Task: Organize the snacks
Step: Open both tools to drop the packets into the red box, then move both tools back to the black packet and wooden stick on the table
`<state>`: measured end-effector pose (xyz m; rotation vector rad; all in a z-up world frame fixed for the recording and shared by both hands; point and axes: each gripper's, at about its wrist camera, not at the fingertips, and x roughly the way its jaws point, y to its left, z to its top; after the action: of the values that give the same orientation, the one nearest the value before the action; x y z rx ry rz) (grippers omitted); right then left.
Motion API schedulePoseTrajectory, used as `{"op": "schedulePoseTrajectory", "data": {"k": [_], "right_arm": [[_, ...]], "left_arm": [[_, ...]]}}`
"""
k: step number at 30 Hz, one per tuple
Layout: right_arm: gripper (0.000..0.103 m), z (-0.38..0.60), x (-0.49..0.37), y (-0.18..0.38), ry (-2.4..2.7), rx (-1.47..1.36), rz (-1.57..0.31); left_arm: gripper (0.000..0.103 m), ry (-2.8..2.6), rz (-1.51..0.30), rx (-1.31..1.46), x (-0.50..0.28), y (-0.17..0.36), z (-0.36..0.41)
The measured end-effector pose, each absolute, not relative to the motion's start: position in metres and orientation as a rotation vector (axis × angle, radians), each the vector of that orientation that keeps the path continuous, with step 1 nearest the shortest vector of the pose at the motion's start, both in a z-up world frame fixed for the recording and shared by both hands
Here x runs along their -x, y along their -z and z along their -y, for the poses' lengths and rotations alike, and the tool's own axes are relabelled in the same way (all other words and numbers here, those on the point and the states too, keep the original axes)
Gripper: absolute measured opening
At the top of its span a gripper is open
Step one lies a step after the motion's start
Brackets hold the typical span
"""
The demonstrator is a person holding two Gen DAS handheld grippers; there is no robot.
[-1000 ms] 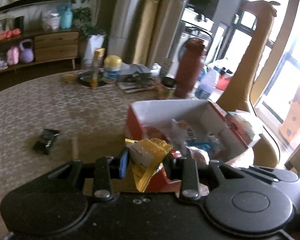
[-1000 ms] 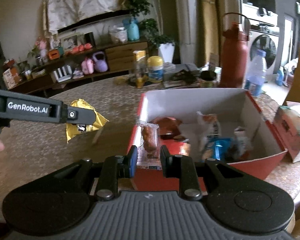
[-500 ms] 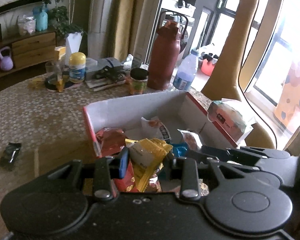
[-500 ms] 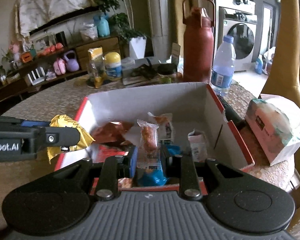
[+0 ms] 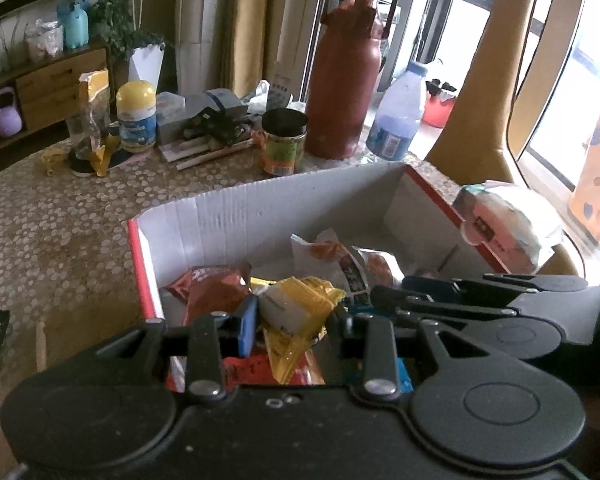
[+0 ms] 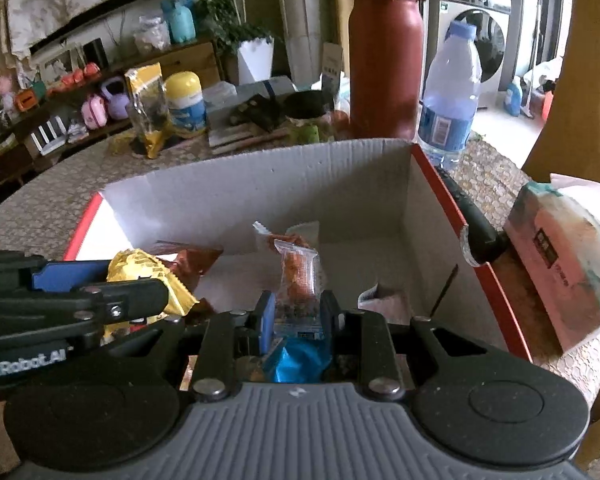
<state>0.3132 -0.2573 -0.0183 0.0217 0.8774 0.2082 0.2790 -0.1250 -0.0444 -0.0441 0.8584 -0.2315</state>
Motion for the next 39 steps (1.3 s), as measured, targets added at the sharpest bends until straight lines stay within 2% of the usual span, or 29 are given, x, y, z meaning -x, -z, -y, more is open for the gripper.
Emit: {"op": "schedulePoseTrajectory", "data": {"k": [11,19,24,27,29,33,36,39], "right_arm": [[0.024,0.257,-0.324,0.033,-0.208,0.002,-0.933],[0.024,0.259,-0.320,0.035,-0.193,0.004,-0.943],[0.025,0.263,-0.316,0.030,-0.188,-0.005,-0.940],[0.026,0.265,-0.313,0.027,-0.188,-0.010,-0.938],[0.030,0.267,-0.309,0.024,-0.184,-0.009,-0.934],[0.037,0.267,-0.301,0.016,-0.184,-0.009,-0.919],[0.050,0.267,-0.295,0.010,-0.177,0.000,-0.907],[0.053,0.267,-0.288,0.003,-0.180,0.002,-0.890]], "left_arm": [[0.033,0.213,-0.941,-0.001,-0.306,0.077,0.130],[0.035,0.224,-0.953,-0.019,-0.306,0.082,0.135],[0.043,0.227,-0.943,-0.012,-0.302,0.078,0.135],[0.052,0.218,-0.930,-0.011,-0.297,0.073,0.134],[0.059,0.211,-0.918,-0.008,-0.294,0.070,0.132],[0.062,0.208,-0.901,0.011,-0.287,0.062,0.128],[0.064,0.213,-0.887,0.019,-0.282,0.056,0.124],[0.069,0.210,-0.871,0.021,-0.275,0.050,0.119]]}}
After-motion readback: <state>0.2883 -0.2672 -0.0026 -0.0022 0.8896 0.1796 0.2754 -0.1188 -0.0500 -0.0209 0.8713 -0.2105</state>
